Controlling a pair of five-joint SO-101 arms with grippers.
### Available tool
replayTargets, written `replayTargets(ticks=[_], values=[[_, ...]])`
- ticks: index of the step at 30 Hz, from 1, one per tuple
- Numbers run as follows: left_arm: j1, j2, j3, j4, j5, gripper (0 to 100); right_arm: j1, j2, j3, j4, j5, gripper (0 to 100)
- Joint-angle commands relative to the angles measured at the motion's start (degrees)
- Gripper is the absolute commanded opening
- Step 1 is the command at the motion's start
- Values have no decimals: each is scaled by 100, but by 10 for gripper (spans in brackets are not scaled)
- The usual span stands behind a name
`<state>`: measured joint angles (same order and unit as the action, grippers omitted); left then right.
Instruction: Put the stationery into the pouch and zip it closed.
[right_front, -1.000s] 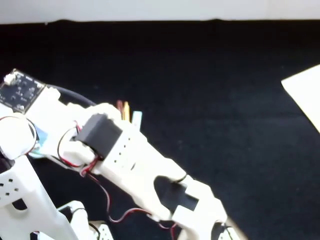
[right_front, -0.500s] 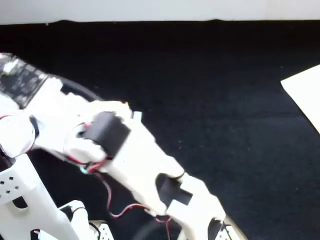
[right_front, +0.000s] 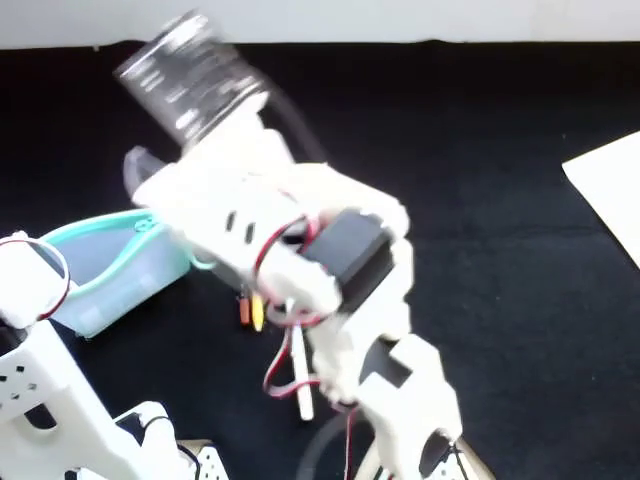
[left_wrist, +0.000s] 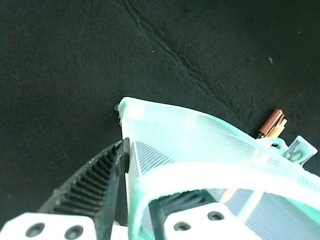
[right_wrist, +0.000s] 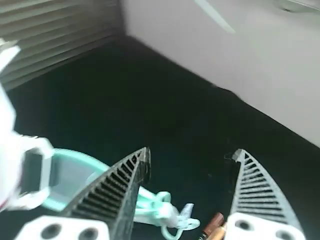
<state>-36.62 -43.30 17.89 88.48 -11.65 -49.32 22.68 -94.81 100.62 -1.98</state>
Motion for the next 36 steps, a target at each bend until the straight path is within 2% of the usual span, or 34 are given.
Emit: replayTargets(ticks=[1, 5, 10, 16, 22, 25, 30, 36], values=[[66, 13, 31, -62, -26, 7, 1490, -48, -189, 57, -853, 267], [66, 48, 13, -79, 88, 7, 2651, 462, 620, 57, -1802, 267], [66, 57, 57, -343, 475, 7, 2897, 1121, 1903, 57, -1943, 267], [66, 57, 75, -563, 791, 7, 2633, 1446, 2879, 57, -1899, 267], [48, 66, 75, -554, 774, 7, 1842, 1648, 3143, 22, -1969, 267], [-189, 66, 75, -554, 765, 7, 1420, 2044, 3143, -22, -2541, 269], [-646, 66, 75, -624, 756, 7, 1077, 2835, 3143, -655, -3516, 269], [-716, 66, 75, -677, 756, 7, 919, 3389, 3143, -848, -3613, 269]])
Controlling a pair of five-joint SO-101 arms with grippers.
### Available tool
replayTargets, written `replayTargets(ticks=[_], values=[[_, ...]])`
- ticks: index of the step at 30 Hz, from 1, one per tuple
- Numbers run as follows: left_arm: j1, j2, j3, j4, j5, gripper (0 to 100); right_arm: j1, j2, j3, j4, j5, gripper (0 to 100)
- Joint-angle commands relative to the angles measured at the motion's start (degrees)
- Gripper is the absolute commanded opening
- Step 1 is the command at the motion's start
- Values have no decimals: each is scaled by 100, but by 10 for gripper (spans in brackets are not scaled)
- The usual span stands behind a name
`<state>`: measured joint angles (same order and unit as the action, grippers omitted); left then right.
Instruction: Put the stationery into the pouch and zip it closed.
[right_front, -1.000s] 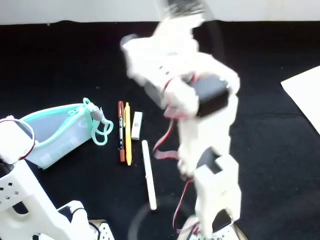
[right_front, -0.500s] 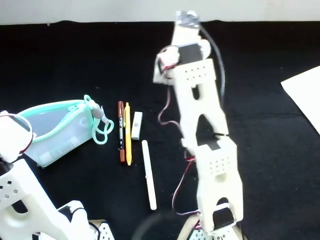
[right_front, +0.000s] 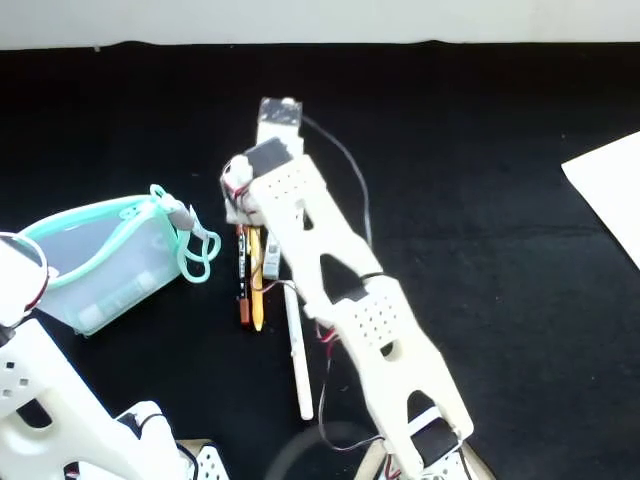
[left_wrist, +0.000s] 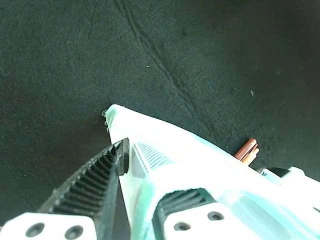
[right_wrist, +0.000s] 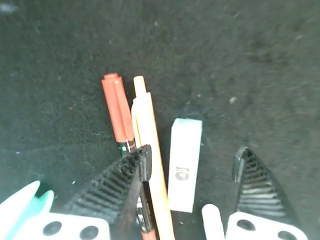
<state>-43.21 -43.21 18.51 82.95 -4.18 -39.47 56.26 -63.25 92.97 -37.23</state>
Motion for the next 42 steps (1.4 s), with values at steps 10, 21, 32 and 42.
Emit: replayTargets(ticks=[10, 21, 32, 42], values=[[-48, 57, 453, -484, 9, 7, -22, 400, -13, -145, -62, 269], [-48, 48, 602, -589, 9, 7, 277, 708, -4, -101, 967, 8], [-48, 48, 611, -615, 9, 7, 453, -215, -3697, 716, 1873, 6], [-40, 48, 611, -615, 9, 7, -1209, -1376, -3864, -400, 2734, 6]])
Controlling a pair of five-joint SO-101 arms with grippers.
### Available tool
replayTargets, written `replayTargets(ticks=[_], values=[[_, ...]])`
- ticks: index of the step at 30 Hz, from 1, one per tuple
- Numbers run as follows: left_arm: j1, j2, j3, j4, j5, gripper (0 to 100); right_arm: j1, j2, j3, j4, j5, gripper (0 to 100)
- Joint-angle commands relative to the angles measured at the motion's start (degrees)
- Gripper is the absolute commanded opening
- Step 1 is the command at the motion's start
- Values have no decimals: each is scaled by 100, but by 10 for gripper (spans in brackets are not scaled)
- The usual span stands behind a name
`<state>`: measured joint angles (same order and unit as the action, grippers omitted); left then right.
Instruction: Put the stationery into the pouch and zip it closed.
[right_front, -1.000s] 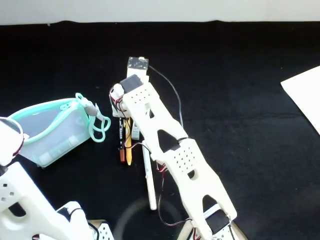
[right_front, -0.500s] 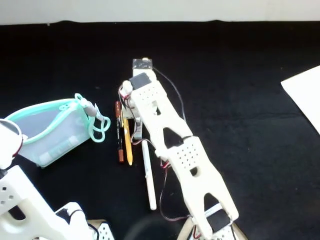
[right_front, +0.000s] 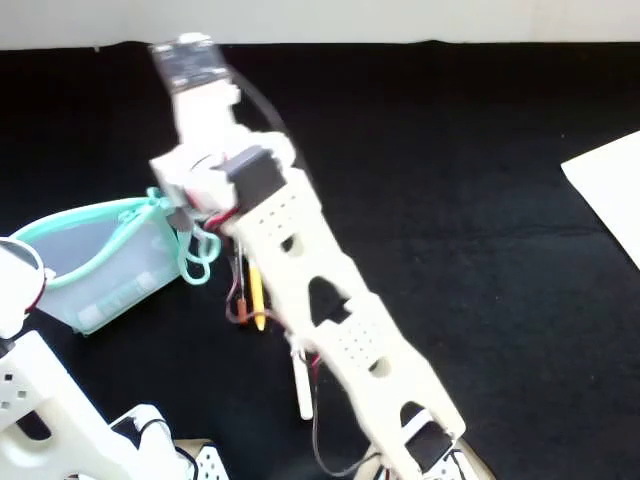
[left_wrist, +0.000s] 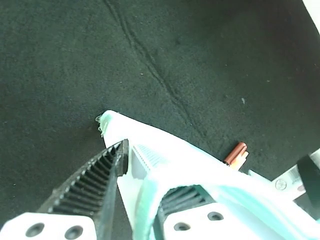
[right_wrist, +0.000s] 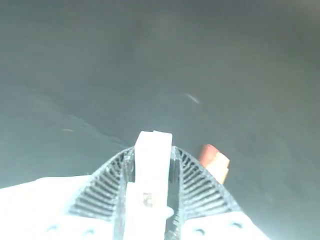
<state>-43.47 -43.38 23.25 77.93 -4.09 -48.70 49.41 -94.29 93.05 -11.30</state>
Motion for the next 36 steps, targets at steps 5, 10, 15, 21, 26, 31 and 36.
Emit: replayTargets(ticks=[5, 10, 15, 21, 26, 31, 36], values=[[145, 66, 136, -79, -255, 7, -303, -1253, -760, -787, 158, 6], [462, 66, 171, -70, -255, 7, -321, -1780, -760, -848, 167, 6], [462, 66, 171, -70, -264, 7, -338, -2360, -760, -796, 132, 6], [479, 66, 171, -70, -273, 7, -980, -2826, -760, -154, 132, 6], [479, 66, 180, -62, -273, 7, -1270, -2615, -760, -40, 132, 6], [479, 66, 180, -62, -273, 7, -1552, -2114, -760, -127, 132, 6], [479, 57, 180, -62, -273, 7, -1543, -1745, -760, -462, 132, 6]])
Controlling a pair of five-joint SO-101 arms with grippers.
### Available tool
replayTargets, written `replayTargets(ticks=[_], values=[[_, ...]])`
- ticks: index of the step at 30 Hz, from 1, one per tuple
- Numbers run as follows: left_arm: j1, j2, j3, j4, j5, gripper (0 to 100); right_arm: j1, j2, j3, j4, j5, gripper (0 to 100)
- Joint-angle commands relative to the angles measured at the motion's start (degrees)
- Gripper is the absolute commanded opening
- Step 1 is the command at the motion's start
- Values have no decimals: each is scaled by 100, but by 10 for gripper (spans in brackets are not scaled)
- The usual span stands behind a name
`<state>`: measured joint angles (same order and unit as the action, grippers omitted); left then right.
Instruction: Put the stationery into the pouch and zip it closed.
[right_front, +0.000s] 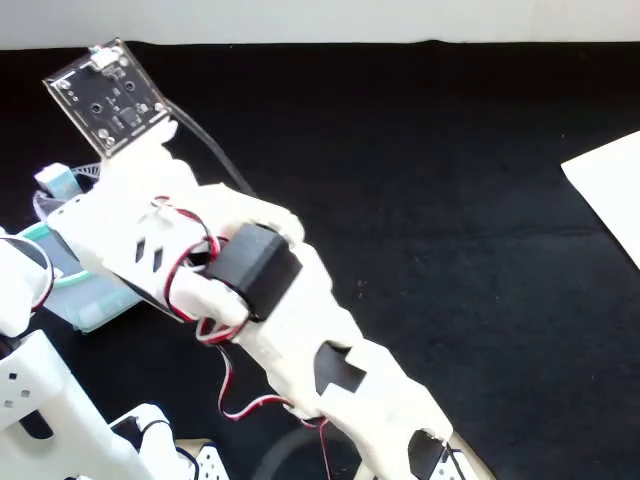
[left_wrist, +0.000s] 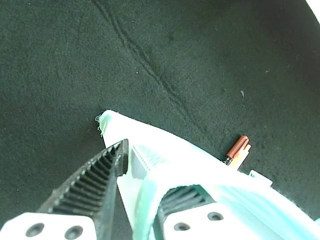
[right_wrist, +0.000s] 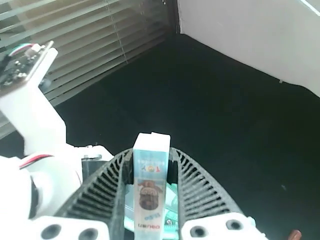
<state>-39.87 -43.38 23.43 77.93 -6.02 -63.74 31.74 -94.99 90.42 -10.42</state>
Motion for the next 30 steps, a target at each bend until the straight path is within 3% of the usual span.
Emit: replayTargets(ticks=[1, 14, 22, 30], values=[[119, 57, 163, -62, -79, 7, -48, 110, -690, -198, 44, 6], [119, 57, 163, -62, -246, 7, 136, 1244, -690, -681, 62, 11], [92, 57, 127, -70, -281, 7, 171, 1244, -690, -567, 70, 261], [92, 66, 127, -88, -281, 7, 295, 725, -690, -295, 70, 271]])
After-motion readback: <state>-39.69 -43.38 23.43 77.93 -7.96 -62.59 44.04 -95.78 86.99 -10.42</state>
